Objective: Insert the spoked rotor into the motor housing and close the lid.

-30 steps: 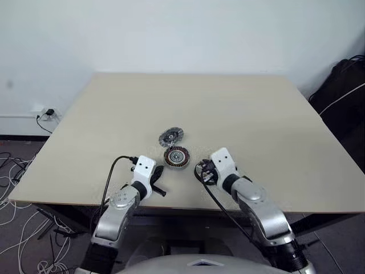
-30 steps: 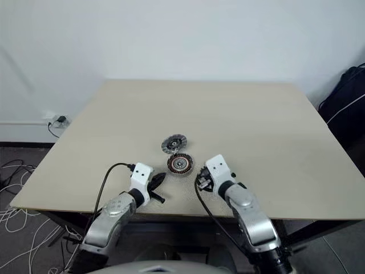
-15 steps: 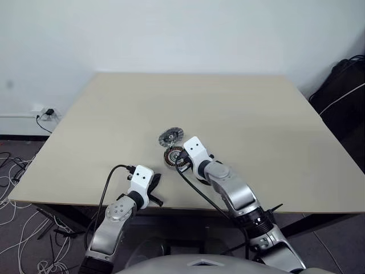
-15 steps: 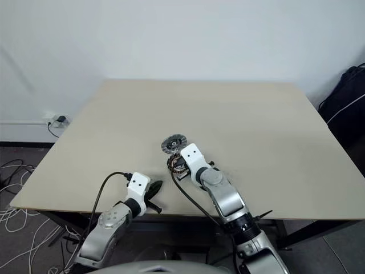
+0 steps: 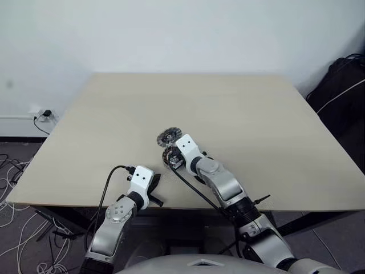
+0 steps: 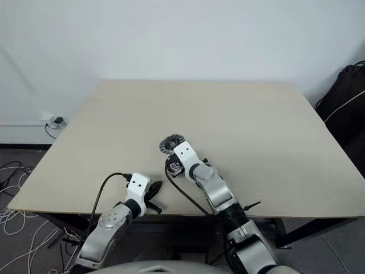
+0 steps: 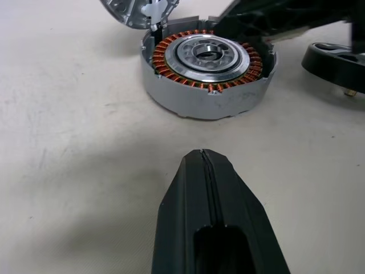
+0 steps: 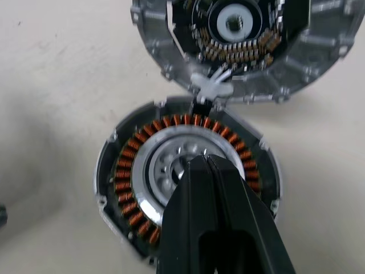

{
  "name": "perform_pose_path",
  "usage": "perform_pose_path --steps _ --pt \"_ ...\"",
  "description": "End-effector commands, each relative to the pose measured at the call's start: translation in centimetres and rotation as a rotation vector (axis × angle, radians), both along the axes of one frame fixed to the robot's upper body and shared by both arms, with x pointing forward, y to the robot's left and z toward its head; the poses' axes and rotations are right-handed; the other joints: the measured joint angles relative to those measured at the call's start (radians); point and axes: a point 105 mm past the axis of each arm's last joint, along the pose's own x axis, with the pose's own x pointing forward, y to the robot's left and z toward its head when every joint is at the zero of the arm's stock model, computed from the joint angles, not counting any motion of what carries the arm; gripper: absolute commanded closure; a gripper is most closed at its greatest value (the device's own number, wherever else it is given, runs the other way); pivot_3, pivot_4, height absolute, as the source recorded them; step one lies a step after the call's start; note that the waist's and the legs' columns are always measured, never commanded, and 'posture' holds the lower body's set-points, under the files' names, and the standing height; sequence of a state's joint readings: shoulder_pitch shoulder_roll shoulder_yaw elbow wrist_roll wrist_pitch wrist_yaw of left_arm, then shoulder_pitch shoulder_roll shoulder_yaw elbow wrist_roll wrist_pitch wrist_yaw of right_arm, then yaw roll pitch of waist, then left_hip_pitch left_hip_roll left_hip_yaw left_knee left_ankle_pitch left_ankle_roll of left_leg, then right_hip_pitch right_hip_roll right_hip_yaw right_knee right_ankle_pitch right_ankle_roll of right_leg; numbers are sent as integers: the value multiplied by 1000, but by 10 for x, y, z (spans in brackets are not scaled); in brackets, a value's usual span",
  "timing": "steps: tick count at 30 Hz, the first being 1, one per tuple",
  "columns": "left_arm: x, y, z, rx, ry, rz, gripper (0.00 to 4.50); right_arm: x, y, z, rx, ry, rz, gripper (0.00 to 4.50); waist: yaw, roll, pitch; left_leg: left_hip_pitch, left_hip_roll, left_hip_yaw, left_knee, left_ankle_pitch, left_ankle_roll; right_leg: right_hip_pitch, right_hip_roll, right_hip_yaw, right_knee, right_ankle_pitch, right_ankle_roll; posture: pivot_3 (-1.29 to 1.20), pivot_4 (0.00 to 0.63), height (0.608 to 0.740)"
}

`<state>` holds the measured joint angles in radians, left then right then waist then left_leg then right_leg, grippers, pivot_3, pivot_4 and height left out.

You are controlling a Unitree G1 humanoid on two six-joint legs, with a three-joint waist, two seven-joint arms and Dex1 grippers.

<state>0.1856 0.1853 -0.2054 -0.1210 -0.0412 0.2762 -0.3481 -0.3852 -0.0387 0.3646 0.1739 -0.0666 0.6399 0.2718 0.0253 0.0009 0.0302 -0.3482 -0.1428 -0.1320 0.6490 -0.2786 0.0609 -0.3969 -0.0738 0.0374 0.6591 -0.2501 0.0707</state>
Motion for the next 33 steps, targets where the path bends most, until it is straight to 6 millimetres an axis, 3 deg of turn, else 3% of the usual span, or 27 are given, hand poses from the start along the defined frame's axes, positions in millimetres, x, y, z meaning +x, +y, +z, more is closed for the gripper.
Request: perform_pose_path --steps 1,14,33 --pt "7 -5 19 -21 -81 -8 4500 11 5 14 16 -57 2 4455 -1 0 0 0 0 0 0 0 -1 0 0 0 0 0 0 0 0 740" --pt "7 -9 20 -32 -81 -9 4500 19 10 4 -20 -28 42 4455 -11 1 0 0 0 0 0 1 -1 0 1 0 0 0 0 0 0 740" --pt "9 -8 16 -17 -65 -10 4500 -7 9 -6 -42 36 201 4455 -10 2 -1 0 0 0 0 0 -1 0 0 0 0 0 -1 0 0 740"
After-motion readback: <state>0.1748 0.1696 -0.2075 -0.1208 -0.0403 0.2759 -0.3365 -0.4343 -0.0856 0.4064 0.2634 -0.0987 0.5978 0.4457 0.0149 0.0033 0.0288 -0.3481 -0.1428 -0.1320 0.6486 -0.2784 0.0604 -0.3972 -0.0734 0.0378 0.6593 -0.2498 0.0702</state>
